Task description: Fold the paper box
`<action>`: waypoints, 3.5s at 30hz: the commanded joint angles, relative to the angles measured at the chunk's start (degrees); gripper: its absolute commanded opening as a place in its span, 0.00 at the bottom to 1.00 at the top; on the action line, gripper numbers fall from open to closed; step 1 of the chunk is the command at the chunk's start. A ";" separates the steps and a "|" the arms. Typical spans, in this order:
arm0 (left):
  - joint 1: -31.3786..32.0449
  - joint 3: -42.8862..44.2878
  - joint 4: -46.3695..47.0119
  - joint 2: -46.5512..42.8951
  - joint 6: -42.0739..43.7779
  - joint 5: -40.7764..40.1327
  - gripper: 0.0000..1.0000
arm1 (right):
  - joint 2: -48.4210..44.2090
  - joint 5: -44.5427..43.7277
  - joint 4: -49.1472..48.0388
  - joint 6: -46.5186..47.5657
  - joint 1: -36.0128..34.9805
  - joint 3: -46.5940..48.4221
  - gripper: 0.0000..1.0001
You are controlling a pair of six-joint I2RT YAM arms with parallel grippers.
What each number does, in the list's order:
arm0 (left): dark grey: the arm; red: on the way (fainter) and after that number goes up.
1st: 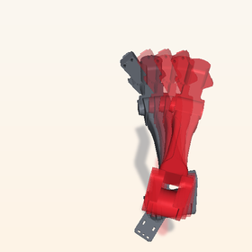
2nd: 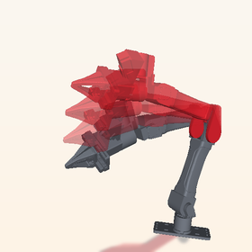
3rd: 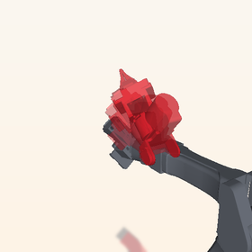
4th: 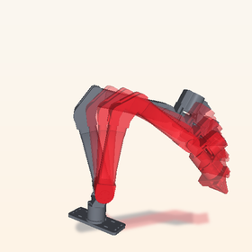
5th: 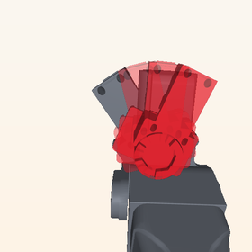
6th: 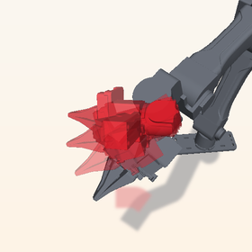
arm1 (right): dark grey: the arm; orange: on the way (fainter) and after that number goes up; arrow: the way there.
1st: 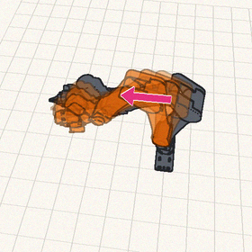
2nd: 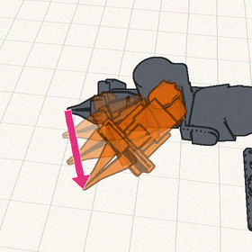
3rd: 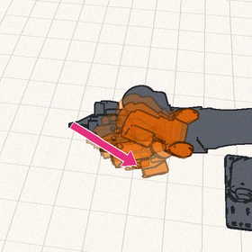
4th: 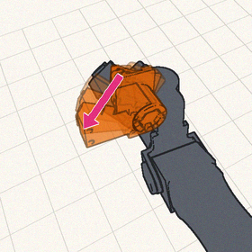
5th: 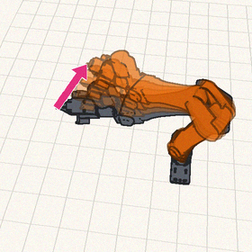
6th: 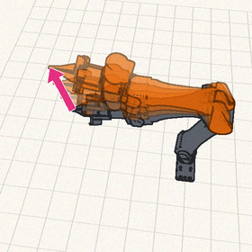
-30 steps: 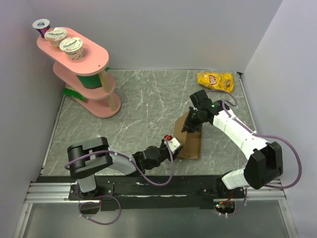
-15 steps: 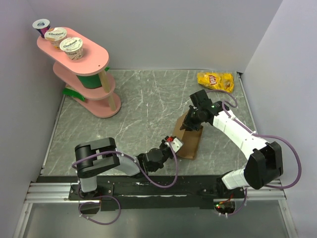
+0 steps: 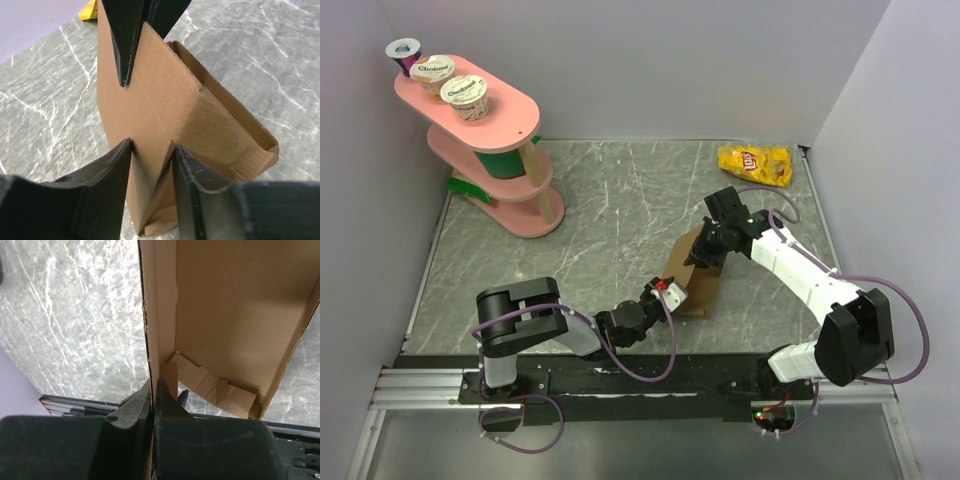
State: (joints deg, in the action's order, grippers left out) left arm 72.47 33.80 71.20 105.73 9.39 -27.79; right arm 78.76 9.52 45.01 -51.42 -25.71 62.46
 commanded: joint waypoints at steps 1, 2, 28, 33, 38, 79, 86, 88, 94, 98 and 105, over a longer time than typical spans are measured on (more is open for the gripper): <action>-0.57 -0.23 4.30 -0.18 -1.30 3.62 0.45 | -1.59 1.05 6.40 1.32 -1.09 -3.22 0.00; -0.57 -0.40 3.25 -0.44 -1.30 3.80 0.51 | -2.29 0.16 6.14 1.58 -1.18 -3.39 0.00; 0.66 -7.44 -32.52 -34.80 -19.12 24.19 0.91 | -18.11 -8.19 -10.82 -15.28 -1.53 -23.43 0.00; -0.13 3.62 -45.75 -33.51 -21.34 22.52 0.96 | -21.63 -12.67 -12.40 -22.40 -4.43 -26.50 0.00; -0.13 11.45 -52.39 -29.19 -20.90 20.15 0.94 | -22.86 -15.58 -15.13 -27.85 -7.06 -28.18 0.00; 7.34 15.95 -56.17 -15.29 -6.40 -9.83 0.02 | -18.82 -18.22 -20.23 -28.92 -11.02 -28.35 0.19; 7.34 13.13 -54.76 -16.00 -2.89 -8.51 0.01 | -24.44 -25.50 -13.31 -21.01 -11.11 -24.05 0.86; 7.43 12.26 -53.89 -16.17 -1.66 -8.16 0.01 | -26.64 -26.56 -11.19 -18.55 -11.02 -22.39 0.90; 7.34 9.19 -52.40 -17.57 1.16 -6.84 0.01 | -35.77 -32.62 -6.70 -6.79 -9.45 -19.75 1.00; 6.82 7.51 -52.56 -19.51 3.00 -4.99 0.01 | -41.05 -26.59 -15.90 10.95 -1.81 -22.02 1.00; 2.60 3.38 -53.61 -25.92 4.50 1.77 0.01 | -38.25 -12.24 -23.83 37.50 4.62 -23.34 0.96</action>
State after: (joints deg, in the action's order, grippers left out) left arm 77.60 39.42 19.38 83.94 12.91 -31.07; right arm 38.26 -10.74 27.24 -33.50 -21.87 40.07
